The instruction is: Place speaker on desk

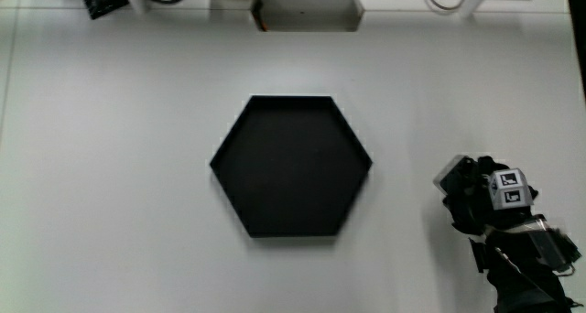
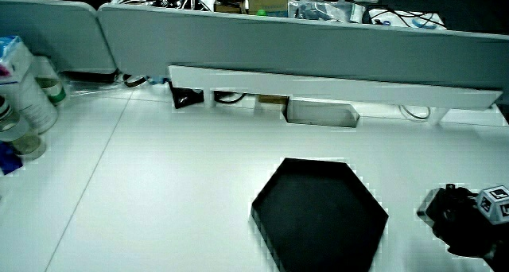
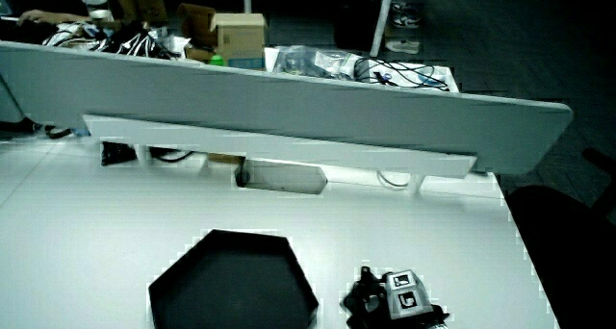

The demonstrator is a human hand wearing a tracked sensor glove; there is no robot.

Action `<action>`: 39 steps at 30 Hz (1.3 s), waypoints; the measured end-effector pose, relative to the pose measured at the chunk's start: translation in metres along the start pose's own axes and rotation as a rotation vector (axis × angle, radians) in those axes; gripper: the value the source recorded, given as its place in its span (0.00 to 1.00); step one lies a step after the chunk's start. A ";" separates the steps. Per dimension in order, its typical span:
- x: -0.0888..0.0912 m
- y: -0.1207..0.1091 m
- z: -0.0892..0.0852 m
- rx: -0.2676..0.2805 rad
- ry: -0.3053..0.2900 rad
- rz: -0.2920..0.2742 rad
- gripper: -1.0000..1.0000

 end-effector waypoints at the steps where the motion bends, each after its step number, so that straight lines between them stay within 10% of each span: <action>1: 0.002 -0.004 0.002 -0.004 0.011 0.014 0.50; 9: -0.016 0.014 -0.036 -0.145 0.028 0.055 0.50; 24: -0.031 0.019 -0.035 -0.207 -0.106 0.044 0.50; 31: -0.040 0.021 -0.036 -0.270 -0.062 0.074 0.50; 39: -0.035 0.015 -0.044 -0.246 0.094 0.055 0.10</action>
